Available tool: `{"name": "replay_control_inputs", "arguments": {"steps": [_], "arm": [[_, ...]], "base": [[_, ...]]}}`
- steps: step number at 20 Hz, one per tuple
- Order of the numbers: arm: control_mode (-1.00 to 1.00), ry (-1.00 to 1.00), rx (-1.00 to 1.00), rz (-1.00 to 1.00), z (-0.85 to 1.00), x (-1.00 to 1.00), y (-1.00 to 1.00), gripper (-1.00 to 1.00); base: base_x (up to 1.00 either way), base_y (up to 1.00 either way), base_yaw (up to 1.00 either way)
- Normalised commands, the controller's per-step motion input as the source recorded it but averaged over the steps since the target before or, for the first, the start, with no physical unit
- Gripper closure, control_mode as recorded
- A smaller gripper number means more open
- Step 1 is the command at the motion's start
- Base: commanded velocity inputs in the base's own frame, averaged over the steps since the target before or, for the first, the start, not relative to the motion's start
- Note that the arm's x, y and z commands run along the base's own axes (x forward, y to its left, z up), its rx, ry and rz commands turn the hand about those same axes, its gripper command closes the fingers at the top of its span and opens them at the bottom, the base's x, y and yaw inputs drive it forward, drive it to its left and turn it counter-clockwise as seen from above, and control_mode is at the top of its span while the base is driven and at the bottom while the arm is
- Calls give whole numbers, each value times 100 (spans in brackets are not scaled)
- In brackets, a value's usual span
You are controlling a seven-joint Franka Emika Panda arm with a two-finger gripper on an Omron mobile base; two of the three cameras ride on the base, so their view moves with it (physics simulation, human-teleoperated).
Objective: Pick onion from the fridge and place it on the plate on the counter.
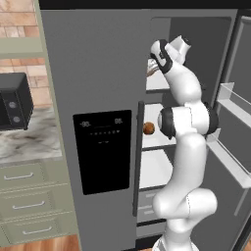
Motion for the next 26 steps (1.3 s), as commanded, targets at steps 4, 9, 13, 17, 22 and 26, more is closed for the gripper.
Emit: {"name": "replay_control_inputs", "arguments": {"steps": [4, 9, 13, 17, 22, 26], "arm": [[-100, 0, 0, -13, 0, -74, -2, 100], [-100, 0, 0, -16, 0, -88, 0, 100], [-100, 0, 0, -18, 0, -85, 0, 100], [-100, 0, -1, -22, 5, -86, 0, 100], [-100, 0, 0, -28, 16, -99, 0, 100], [-100, 0, 0, -28, 16, -100, 0, 100]], "base": [[0, 0, 0], [0, 0, 0], [0, 0, 0], [0, 0, 0], [0, 0, 0], [0, 0, 0]]}}
